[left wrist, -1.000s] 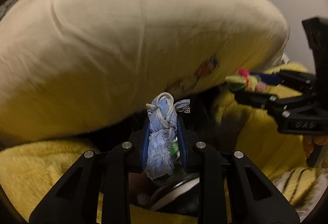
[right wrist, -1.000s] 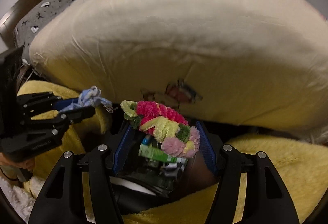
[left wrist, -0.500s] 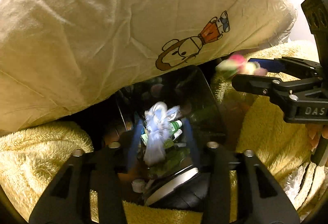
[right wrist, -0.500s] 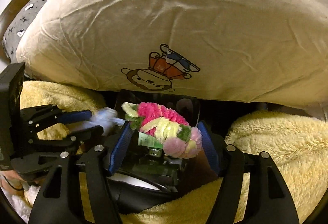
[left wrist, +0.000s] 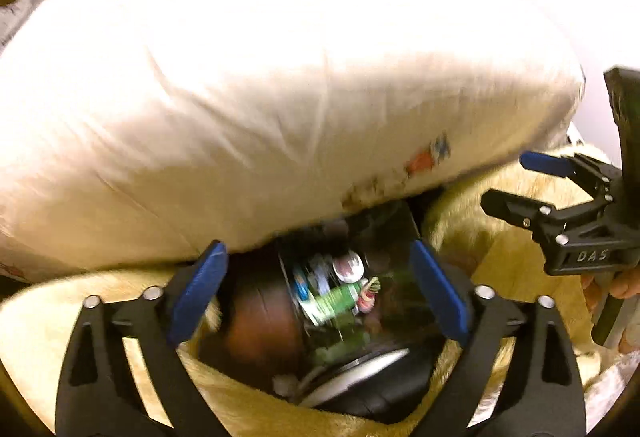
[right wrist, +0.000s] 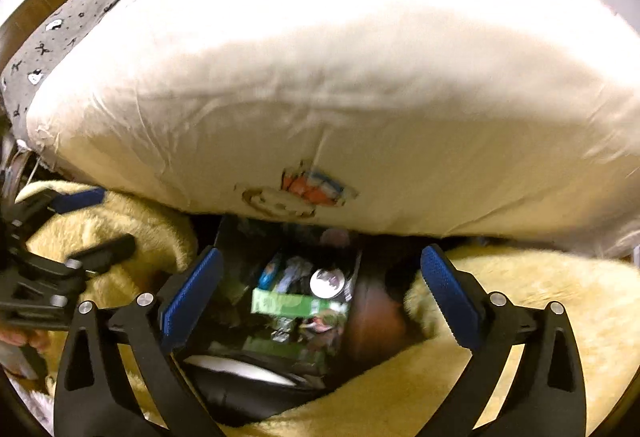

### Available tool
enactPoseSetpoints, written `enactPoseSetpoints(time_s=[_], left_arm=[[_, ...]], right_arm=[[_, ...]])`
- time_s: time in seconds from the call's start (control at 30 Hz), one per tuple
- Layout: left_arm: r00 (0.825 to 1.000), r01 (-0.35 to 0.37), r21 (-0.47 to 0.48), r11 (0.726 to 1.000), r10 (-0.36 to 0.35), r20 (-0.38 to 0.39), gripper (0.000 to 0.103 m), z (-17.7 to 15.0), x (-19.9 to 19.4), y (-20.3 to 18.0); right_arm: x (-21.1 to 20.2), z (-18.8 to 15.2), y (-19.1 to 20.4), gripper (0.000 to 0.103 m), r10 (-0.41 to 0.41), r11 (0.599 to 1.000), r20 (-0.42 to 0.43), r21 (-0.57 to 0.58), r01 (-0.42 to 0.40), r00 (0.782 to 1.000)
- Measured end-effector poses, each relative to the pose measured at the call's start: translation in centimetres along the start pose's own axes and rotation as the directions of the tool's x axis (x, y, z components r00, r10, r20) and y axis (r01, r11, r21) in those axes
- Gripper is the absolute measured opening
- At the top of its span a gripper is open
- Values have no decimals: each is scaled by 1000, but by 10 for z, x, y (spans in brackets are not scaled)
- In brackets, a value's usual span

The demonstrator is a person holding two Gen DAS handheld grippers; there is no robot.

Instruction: Collect trash

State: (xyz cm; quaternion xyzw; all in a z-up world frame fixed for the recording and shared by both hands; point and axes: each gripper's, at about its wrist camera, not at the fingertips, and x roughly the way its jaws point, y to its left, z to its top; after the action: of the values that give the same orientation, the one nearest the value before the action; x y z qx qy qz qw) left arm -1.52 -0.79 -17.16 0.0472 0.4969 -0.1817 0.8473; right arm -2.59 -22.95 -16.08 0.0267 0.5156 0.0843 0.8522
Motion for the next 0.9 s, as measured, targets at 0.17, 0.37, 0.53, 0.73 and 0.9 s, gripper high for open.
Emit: enactPoseSetpoints(time_s=[0.17,0.37,0.53,0.73,0.9], left_arm=[[987,-76,-19,997,78,140,95,28,-51,2],[927,-138,-55,989,148,344,95,53,-117,-3],[854,-145,-76,986,164,493,95,61,-165,-10],[765,-203,-103,974,223,604,95,71,-197,-18],[732,-224,-139,965,261,630,95,71,-205,-21]], right_arm=[[-54,20,0,99,-61,998,162,-2,62,985],[-131,34,-1,99,-116,993,393,23,117,912],[-180,41,1,99,-162,985,522,35,168,838],[-215,46,7,99,-233,970,618,87,229,751],[-231,46,9,100,-257,964,660,121,238,706]])
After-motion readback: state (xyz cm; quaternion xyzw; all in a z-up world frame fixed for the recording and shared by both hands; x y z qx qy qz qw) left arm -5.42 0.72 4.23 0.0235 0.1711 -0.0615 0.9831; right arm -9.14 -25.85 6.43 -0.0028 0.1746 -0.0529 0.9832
